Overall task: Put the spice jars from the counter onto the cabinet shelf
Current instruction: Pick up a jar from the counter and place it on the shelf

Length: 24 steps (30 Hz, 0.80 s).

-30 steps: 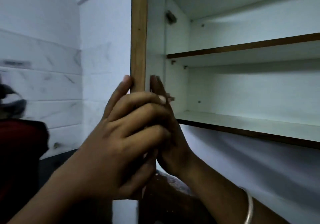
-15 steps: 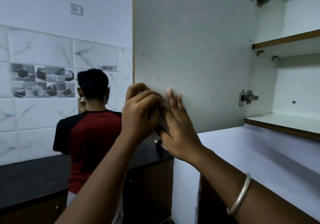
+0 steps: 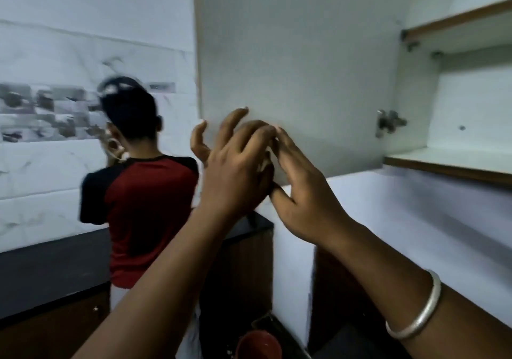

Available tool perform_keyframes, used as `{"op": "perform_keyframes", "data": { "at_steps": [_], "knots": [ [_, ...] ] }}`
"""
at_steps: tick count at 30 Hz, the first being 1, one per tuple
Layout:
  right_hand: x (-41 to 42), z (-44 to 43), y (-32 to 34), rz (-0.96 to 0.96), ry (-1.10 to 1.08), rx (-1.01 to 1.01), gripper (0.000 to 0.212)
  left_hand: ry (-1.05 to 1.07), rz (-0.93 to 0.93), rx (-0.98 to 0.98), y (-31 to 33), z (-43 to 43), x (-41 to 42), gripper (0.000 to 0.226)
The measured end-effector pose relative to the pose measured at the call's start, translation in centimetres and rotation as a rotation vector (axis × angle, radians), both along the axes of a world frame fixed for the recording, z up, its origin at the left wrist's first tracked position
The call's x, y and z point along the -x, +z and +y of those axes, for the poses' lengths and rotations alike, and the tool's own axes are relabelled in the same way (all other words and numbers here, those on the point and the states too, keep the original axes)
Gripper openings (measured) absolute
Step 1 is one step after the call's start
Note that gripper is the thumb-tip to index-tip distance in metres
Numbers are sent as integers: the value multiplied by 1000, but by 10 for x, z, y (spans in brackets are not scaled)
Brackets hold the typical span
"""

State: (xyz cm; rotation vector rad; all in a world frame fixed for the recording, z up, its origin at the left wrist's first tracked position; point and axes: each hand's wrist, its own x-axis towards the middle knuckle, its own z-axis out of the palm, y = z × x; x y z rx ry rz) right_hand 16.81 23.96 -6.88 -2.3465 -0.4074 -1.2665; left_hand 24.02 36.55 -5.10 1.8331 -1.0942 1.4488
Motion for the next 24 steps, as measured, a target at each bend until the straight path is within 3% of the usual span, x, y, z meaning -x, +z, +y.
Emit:
{"op": "perform_keyframes", "data": {
  "at_steps": [4,12,15,18,20,24],
  "knots": [
    [72,-20,-41,18,-44,-33,75,-276,-6,1,-53,-30,45,40],
    [216,-78,-183,249,-281,-96,43,-776,385,-287,-210,-103,149,38],
    [262,-99,-256,474,-406,-171,29,-901,625,-540,-283,-131,184,27],
    [300,-110,-335,786,-569,-340,21,-798,692,-995,-355,-158,210,29],
    [317,-113,-378,1025,-691,-396,29,-727,650,-1234,-393,-169,221,38],
    [334,-110,-447,1445,-845,-151,65,-657,523,-1449,-446,-173,243,46]
  ]
}}
